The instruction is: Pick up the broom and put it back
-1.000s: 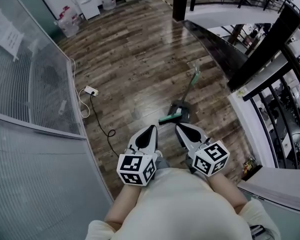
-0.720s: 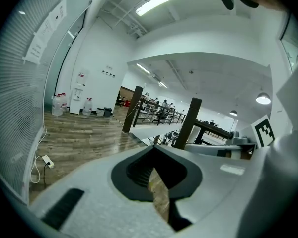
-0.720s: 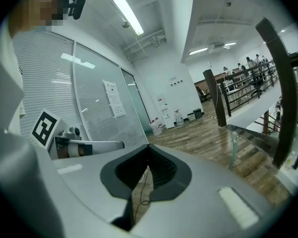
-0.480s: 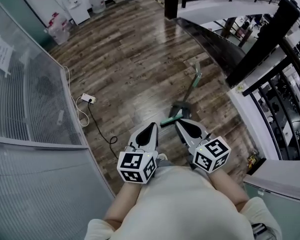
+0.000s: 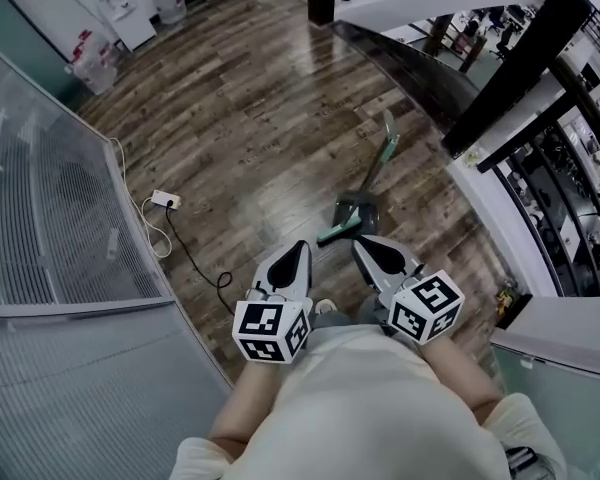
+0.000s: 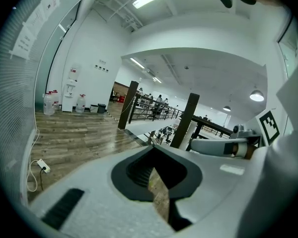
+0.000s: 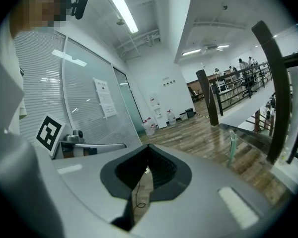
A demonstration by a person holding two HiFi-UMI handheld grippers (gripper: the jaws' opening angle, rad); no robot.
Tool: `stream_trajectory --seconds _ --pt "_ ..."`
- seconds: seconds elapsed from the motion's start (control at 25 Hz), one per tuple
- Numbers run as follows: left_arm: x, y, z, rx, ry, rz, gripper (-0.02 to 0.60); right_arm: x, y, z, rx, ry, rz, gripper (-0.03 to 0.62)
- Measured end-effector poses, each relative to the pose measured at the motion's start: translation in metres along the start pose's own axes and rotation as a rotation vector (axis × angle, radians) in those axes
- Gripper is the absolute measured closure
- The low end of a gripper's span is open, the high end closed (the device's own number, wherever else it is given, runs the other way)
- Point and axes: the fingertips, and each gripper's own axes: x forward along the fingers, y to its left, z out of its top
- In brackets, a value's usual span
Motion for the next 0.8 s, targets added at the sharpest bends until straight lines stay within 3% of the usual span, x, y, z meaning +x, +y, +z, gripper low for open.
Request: stream_trajectory --seconds 0.48,0.8 --pt "0.024 0.002 -0.008 -0.008 0.027 -0.037 0.575 -0.006 -0.026 -0.004 0.042 0.02 -0.086 0.588" --pt "0.052 0.007 -0.002 -0.022 0.013 -0.017 0.575 0.006 -0.058 0.012 0.024 0.007 -0.099 0.588"
